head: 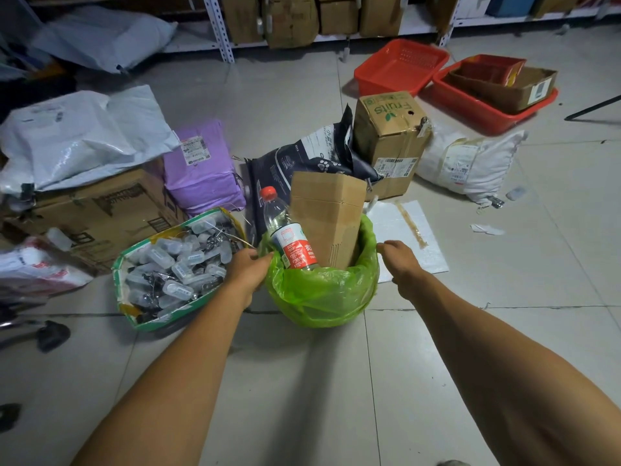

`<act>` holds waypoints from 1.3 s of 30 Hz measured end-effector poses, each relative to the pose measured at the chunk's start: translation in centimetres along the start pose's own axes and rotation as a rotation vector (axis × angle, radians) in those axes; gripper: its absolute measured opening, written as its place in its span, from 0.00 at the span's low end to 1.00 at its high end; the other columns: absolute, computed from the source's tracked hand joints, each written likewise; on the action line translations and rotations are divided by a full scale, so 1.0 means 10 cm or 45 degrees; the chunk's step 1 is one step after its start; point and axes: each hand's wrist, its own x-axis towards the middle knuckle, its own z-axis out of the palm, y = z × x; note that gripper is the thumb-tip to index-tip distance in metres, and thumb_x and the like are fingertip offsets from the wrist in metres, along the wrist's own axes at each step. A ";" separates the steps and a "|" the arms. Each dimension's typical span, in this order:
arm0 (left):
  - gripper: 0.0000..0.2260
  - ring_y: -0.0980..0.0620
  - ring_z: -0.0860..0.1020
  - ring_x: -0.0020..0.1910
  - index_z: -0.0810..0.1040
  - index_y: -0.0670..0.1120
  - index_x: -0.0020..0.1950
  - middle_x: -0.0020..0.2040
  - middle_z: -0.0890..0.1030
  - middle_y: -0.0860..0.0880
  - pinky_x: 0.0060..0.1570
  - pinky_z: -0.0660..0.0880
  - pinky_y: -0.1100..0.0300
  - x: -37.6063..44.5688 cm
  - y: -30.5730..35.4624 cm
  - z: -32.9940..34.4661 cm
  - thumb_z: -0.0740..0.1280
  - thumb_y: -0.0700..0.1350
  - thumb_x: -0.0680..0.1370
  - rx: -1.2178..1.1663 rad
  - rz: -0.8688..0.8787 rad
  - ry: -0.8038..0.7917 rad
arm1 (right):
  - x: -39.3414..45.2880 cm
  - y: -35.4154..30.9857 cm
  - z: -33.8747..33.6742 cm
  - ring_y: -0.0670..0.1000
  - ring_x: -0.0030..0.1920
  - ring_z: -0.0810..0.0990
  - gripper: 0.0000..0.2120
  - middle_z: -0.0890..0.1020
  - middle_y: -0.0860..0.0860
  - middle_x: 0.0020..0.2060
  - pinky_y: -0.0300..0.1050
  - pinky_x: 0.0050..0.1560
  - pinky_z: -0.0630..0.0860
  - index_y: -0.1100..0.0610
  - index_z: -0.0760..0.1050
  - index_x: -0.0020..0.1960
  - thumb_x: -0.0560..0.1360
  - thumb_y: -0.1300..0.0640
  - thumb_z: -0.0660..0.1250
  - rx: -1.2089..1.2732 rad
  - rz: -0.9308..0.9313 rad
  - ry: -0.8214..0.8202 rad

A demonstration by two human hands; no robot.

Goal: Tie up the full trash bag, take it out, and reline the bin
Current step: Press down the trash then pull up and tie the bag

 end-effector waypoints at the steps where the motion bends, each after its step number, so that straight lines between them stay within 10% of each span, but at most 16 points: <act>1: 0.08 0.47 0.79 0.44 0.78 0.48 0.45 0.47 0.83 0.45 0.45 0.76 0.53 -0.02 0.00 0.01 0.69 0.52 0.76 0.010 -0.023 -0.040 | 0.00 0.01 -0.01 0.60 0.62 0.73 0.21 0.73 0.56 0.64 0.55 0.58 0.69 0.60 0.69 0.66 0.76 0.53 0.62 -0.025 0.076 -0.062; 5: 0.07 0.45 0.80 0.46 0.79 0.46 0.49 0.46 0.83 0.45 0.50 0.76 0.47 -0.04 -0.01 0.02 0.69 0.49 0.76 -0.008 -0.056 -0.118 | -0.02 0.05 -0.03 0.59 0.64 0.72 0.23 0.75 0.54 0.61 0.62 0.62 0.66 0.54 0.70 0.67 0.75 0.44 0.62 -0.021 0.270 -0.271; 13: 0.08 0.41 0.83 0.41 0.81 0.43 0.37 0.37 0.84 0.42 0.45 0.80 0.43 -0.02 0.00 0.01 0.73 0.46 0.73 0.107 0.133 0.123 | 0.05 0.01 -0.05 0.59 0.41 0.82 0.16 0.83 0.61 0.45 0.59 0.48 0.82 0.61 0.78 0.54 0.69 0.71 0.64 0.195 -0.113 0.014; 21: 0.07 0.44 0.78 0.39 0.78 0.45 0.47 0.42 0.82 0.45 0.38 0.72 0.55 -0.11 0.13 0.03 0.65 0.48 0.78 0.125 0.293 0.317 | -0.04 -0.04 -0.05 0.56 0.37 0.79 0.04 0.80 0.57 0.37 0.54 0.45 0.81 0.59 0.77 0.43 0.75 0.66 0.66 0.214 -0.161 0.043; 28: 0.03 0.44 0.82 0.42 0.77 0.46 0.49 0.45 0.83 0.42 0.50 0.79 0.43 -0.14 0.20 0.03 0.65 0.43 0.80 -0.264 0.048 -0.031 | -0.11 -0.14 -0.03 0.53 0.32 0.77 0.06 0.79 0.55 0.33 0.42 0.31 0.75 0.58 0.77 0.42 0.77 0.63 0.64 0.361 -0.099 0.041; 39: 0.10 0.47 0.79 0.37 0.77 0.45 0.41 0.39 0.80 0.45 0.44 0.78 0.53 -0.08 0.83 0.03 0.62 0.36 0.80 -0.569 0.139 0.119 | -0.04 -0.75 0.17 0.54 0.37 0.76 0.10 0.78 0.56 0.36 0.48 0.39 0.73 0.55 0.77 0.39 0.77 0.62 0.62 0.578 -0.178 0.132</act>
